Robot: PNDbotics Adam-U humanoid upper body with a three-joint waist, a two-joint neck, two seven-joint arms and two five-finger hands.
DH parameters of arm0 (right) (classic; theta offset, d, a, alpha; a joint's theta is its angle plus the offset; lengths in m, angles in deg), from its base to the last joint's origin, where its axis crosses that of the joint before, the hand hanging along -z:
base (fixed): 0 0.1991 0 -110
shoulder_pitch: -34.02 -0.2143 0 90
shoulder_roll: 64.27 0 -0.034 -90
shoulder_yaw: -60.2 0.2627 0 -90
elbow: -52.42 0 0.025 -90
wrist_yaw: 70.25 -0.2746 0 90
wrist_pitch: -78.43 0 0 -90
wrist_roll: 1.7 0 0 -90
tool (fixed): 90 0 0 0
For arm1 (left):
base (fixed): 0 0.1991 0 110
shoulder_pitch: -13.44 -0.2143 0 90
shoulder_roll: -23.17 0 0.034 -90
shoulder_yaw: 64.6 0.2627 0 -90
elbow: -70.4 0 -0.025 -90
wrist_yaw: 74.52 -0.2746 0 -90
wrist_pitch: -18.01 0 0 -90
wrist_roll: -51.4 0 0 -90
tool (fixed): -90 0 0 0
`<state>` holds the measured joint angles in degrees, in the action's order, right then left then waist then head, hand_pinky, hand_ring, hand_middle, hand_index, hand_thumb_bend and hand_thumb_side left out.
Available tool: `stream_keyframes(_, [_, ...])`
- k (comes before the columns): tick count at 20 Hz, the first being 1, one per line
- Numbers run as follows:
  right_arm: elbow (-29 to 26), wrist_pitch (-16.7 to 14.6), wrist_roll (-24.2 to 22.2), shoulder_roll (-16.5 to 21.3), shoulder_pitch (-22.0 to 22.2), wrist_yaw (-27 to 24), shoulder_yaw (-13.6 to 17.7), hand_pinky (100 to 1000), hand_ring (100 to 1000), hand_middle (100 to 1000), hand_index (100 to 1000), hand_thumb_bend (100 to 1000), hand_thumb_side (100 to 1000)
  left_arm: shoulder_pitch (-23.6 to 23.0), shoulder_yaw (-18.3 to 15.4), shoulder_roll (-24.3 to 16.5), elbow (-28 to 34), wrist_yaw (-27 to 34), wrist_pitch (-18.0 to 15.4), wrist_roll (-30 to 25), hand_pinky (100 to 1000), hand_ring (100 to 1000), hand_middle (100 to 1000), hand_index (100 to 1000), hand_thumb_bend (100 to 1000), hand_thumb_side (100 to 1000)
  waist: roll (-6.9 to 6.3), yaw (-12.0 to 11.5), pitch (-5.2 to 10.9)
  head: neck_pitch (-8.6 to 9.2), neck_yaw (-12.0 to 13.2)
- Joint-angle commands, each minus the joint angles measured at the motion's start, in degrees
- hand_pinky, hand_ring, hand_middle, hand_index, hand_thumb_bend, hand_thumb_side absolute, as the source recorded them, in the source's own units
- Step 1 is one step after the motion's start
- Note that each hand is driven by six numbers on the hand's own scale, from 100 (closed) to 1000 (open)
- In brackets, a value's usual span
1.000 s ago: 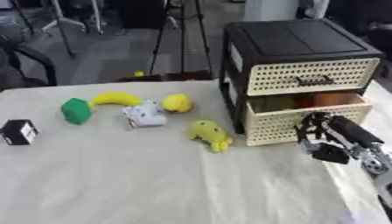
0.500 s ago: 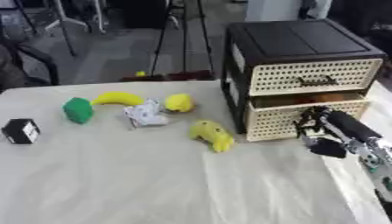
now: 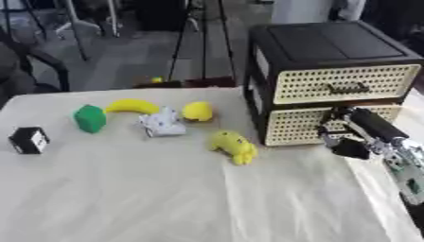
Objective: Pick up objects from table and place into drawer.
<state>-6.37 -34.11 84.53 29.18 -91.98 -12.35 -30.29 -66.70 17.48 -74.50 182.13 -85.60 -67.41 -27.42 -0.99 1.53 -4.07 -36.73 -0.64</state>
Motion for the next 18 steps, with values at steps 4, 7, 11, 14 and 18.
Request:
stream_keyframes(4, [1.78, 0.6, 1.63, 1.8, -2.13, 1.17, 1.15, 484, 762, 783, 727, 100, 715, 0.37, -0.2, -0.68, 0.92, 0.3, -0.13, -0.16, 477, 486, 545, 738, 666, 805, -0.11, -0.75, 0.87, -0.09, -0.26])
stream_keyframes(7, [2.29, 0.88, 2.42, 2.09, -2.37, 1.42, 1.44, 490, 766, 784, 725, 100, 709, 0.34, -0.26, -0.51, 0.86, 0.37, -0.15, -0.13, 477, 486, 544, 738, 665, 805, -0.08, -0.94, 0.95, -0.07, -0.32])
stream_keyframes(11, [1.89, 1.15, 3.41, 2.33, -2.01, 1.3, 1.83, 492, 754, 775, 714, 100, 700, 0.27, -0.31, -0.4, 0.83, 0.42, -0.2, -0.15, 478, 486, 543, 737, 665, 806, -0.03, -0.94, 0.99, -0.06, -0.45])
stream_keyframes(14, [-0.5, 1.24, 4.18, 2.76, -0.49, 0.2, 2.12, 470, 685, 735, 676, 100, 672, 0.13, -0.41, -0.43, 0.78, 0.34, -0.25, -0.22, 478, 485, 543, 737, 664, 807, 0.06, -0.78, 0.99, -0.06, -0.22])
stream_keyframes(18, [-6.49, 1.63, 5.05, 3.83, 3.39, -4.29, 2.45, 450, 658, 701, 646, 100, 638, -0.16, -0.66, -0.43, 0.63, 0.2, -0.35, -0.26, 478, 484, 542, 736, 661, 808, 0.37, -0.26, 1.03, -0.15, 0.12])
